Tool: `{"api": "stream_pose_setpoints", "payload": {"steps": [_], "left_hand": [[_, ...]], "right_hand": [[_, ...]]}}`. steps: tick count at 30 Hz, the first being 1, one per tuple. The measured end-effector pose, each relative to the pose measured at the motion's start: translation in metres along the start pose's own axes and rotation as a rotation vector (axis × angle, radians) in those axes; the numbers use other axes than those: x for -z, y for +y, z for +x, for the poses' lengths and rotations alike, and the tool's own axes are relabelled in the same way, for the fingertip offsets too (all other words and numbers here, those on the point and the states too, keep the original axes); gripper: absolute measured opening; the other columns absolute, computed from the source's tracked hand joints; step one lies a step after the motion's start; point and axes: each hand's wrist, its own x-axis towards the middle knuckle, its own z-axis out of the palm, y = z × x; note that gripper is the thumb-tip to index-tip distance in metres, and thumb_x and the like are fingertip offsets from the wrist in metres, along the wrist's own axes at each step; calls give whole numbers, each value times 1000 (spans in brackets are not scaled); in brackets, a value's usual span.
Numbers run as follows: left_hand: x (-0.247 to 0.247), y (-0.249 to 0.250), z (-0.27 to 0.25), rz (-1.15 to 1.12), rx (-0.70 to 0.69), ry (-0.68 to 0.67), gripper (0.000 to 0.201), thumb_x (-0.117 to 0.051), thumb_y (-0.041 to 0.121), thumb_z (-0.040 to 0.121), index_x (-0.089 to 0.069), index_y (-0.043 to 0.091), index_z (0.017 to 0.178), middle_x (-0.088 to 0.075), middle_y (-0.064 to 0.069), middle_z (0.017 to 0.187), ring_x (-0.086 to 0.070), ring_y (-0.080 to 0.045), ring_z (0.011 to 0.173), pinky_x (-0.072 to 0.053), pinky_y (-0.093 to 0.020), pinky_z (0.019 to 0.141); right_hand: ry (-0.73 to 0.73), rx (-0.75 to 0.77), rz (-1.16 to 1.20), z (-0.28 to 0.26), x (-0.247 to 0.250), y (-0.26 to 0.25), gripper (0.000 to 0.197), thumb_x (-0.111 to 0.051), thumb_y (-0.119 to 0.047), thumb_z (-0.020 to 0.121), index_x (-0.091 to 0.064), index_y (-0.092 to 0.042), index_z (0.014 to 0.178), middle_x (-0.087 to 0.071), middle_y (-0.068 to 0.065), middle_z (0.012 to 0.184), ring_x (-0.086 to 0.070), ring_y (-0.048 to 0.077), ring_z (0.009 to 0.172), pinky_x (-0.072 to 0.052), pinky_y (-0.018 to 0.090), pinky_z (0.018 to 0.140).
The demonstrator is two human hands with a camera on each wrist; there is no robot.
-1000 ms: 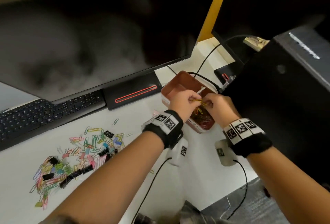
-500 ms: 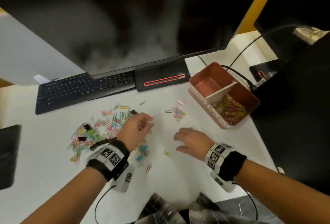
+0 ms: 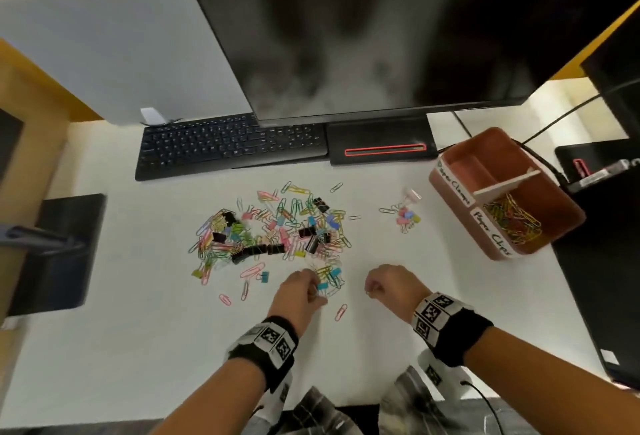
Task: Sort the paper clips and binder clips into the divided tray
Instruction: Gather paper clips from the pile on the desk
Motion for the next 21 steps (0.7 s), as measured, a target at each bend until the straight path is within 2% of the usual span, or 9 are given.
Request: {"api": "stream_pose_setpoints", "payload": {"steps": [2, 4, 6, 10, 13, 17, 19, 21], "left_hand": [[4, -3, 4, -36, -16, -13, 25, -74, 17, 76, -53, 19, 89, -54, 0, 88, -54, -16, 78, -41, -20, 69], [8, -6, 5, -38, -28, -22, 26, -74, 17, 75, -51, 21, 85, -52, 1, 88, -54, -16, 78, -41, -18, 68], [15, -10, 7, -27, -37, -37, 26, -75, 19, 74, -52, 20, 86, -52, 0, 92, -56, -18, 82, -44, -21, 72], [34, -15, 11, 32, -102, 5, 43, -77, 35, 71, -56, 18, 104, -48, 2, 103, -51, -13, 91, -43, -22, 79], [36, -5, 18, 42, -176, 17, 43, -69, 44, 76, -54, 22, 110, -48, 5, 106, -50, -11, 95, -46, -25, 83], [27, 10, 32, 153, -239, 5, 19, -65, 24, 80, -56, 17, 95, -51, 1, 107, -50, -17, 100, -43, -25, 84], [25, 9, 38, 171, -256, 16, 18, -63, 15, 82, -57, 15, 99, -53, -1, 108, -50, -19, 101, -45, -27, 85], [24, 6, 43, 158, -270, 27, 17, -58, 11, 85, -59, 15, 102, -57, -2, 105, -51, -18, 98, -43, -25, 82]], "right_hand": [[-2, 10, -14, 1, 2, -4, 15, -54, -15, 89, -67, -11, 97, -59, 7, 106, -59, 24, 97, -44, 27, 89], [40, 41, 2, 6, 6, -9, 15, -54, -15, 90, -67, -10, 93, -53, 3, 101, -57, 22, 95, -41, 22, 86], [110, 82, 11, 14, 11, -16, 13, -55, -15, 90, -67, -11, 91, -48, 0, 105, -52, 19, 101, -35, 19, 88], [192, 89, 12, 38, 19, -35, 10, -59, -19, 87, -68, -16, 86, -42, 2, 129, -42, 21, 116, -37, 32, 100], [173, 84, 23, 53, 16, -47, 7, -62, -18, 84, -69, -15, 83, -44, 3, 128, -41, 21, 117, -38, 37, 100], [224, 83, 20, 64, 12, -55, 9, -61, -11, 83, -70, -10, 85, -55, 7, 111, -47, 23, 108, -40, 33, 95], [219, 67, 14, 66, 14, -55, 11, -58, -7, 85, -69, -8, 88, -62, 9, 104, -52, 23, 101, -42, 33, 92], [219, 30, 35, 66, 18, -52, 11, -55, -5, 86, -64, -10, 90, -65, 9, 100, -55, 21, 93, -44, 28, 85]]}}
